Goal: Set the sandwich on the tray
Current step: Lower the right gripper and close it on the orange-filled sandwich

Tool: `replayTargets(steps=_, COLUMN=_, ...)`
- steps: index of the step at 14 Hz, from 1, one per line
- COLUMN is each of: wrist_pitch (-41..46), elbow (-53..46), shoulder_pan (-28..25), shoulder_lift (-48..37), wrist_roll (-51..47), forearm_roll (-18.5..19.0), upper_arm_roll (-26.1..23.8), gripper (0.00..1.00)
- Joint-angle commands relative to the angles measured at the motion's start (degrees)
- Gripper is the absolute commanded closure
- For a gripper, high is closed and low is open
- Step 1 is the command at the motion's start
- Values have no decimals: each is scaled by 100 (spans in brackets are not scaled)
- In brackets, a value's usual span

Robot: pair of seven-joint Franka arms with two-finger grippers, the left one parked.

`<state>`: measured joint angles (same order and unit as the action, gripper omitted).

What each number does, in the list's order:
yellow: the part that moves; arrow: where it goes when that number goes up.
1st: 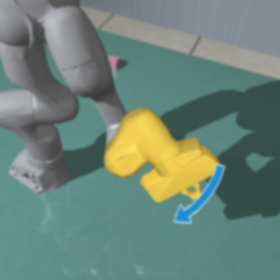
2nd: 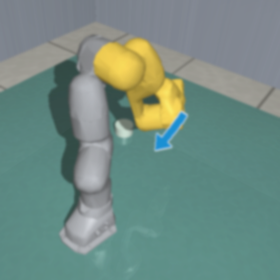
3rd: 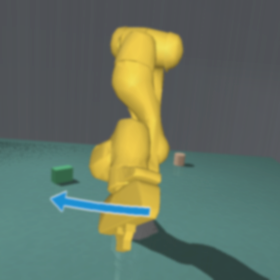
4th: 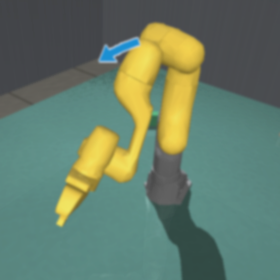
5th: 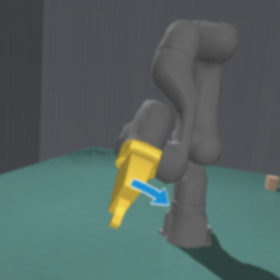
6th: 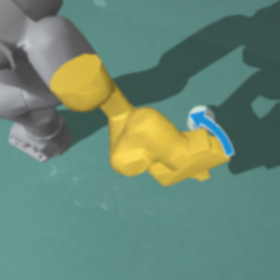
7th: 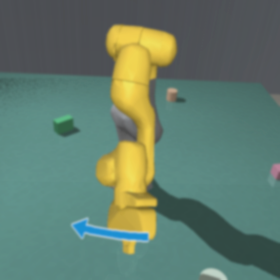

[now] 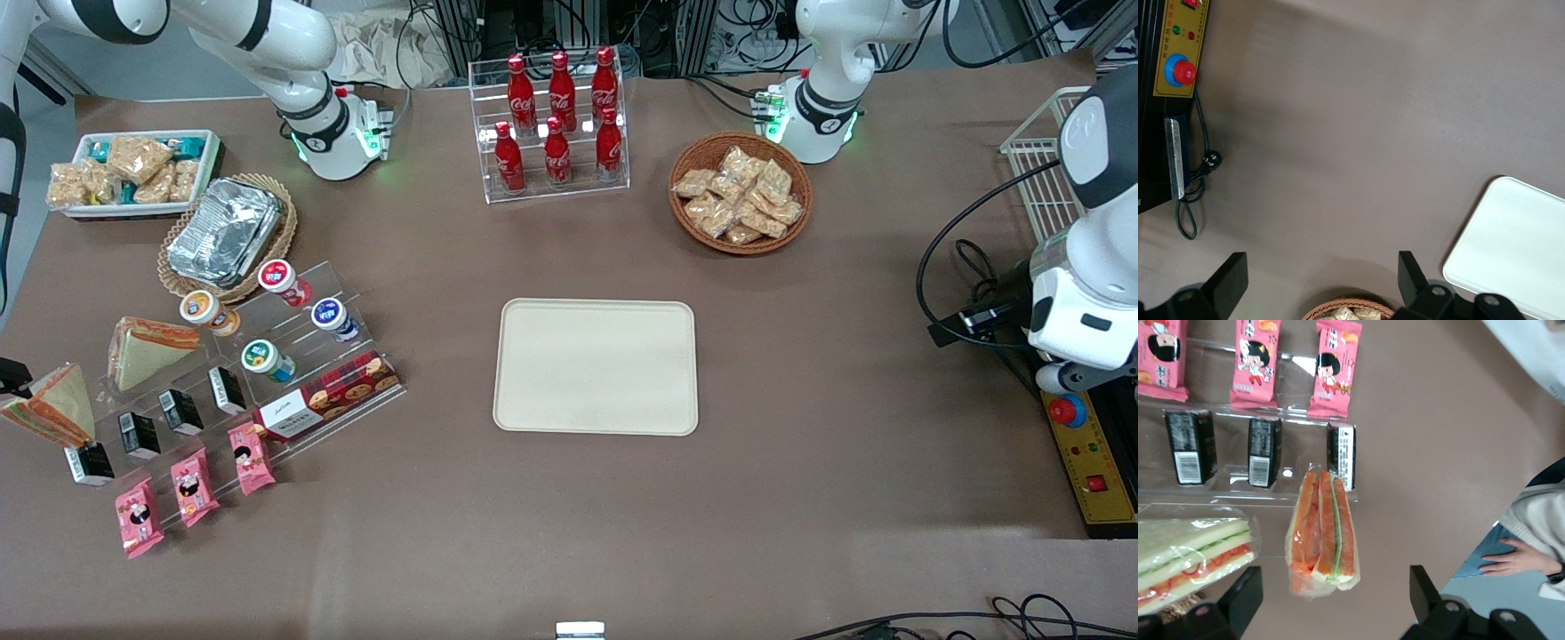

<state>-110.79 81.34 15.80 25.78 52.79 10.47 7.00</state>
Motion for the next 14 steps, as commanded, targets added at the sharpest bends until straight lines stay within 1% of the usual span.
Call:
replayTargets(steps=1, wrist_pitch=-92, elbow=136, shoulder_pan=80, shoulder_lift=6, wrist_roll=73, forearm_roll=-124, upper_arm_roll=-40, gripper=2)
replayTargets(steps=3, wrist_pitch=-127, elbow=241, shoulder_pan=116, shoulder_lift=6, wrist_roll=108, forearm_roll=-282, upper_arm_roll=-41, gripper=2)
replayTargets(steps=9, wrist_pitch=-531, elbow=654, shoulder_pan=239, shoulder_lift=-3, wrist_roll=179, forearm_roll=-335, upper_arm_roll=-49, gripper=2)
replayTargets(steps=11, wrist_pitch=-706, elbow=900, shoulder_pan=327, shoulder_lift=-3, wrist_roll=223, forearm_roll=-659, upper_arm_roll=-41, gripper=2)
replayTargets(steps=13, wrist_pitch=-900, elbow=1059, shoulder_pan=344, shoulder_lift=-12, wrist_roll=275, forearm_roll=-696, upper_arm_roll=-41, gripper=2)
replayTargets(steps=14, wrist_pitch=-883, elbow=1059, shoulder_pan=345, shoulder_lift=-21, wrist_roll=284, forearm_roll=-696, upper_arm_roll=-41, gripper=5)
